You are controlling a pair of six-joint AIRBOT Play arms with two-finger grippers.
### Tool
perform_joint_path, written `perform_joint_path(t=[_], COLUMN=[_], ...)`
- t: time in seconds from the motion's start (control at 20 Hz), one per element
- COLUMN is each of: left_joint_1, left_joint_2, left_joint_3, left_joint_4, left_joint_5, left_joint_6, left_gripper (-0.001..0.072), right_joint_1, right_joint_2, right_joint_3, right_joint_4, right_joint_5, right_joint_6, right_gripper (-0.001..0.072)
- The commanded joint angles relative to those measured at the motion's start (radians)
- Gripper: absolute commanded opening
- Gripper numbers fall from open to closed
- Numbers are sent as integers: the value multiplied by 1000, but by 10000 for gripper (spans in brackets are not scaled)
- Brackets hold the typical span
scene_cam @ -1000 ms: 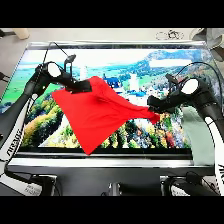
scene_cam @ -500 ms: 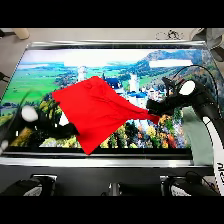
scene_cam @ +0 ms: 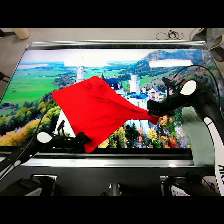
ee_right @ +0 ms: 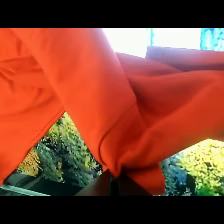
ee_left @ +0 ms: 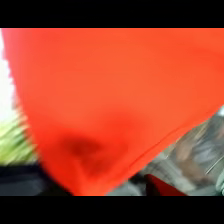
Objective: Fold the shirts.
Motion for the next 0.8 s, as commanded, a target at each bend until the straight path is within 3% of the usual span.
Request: perform_joint_path(t=[0.0,0.05,0.25,0.3,0.4,0.55,0.75], left_joint_1=[-41,-31,54,78,143,274,414], left_joint_2=[-108,-106,79,155,310,481,590], left_joint_3=[74,119,428,537,789,1137,1260], left_joint_4=[-57,-57,34,101,241,415,517], left_joint_5=[97,75,-58,-87,-106,-72,-100], left_joint_6=[4,64,388,425,397,255,114], left_gripper=[201,21,22,22,22,22,22], right_joint_1=[0,0,-5,-5,-5,-5,-5], right_joint_2=[64,102,291,346,459,621,764], right_joint_3=[0,0,110,185,358,566,615], right_joint_4=[2,2,-50,-84,-201,-409,-495], right_joint_5=[0,-26,-127,-171,-302,-457,-399], right_joint_6=[0,0,0,0,7,42,130], right_gripper=[20,20,20,20,21,21,21])
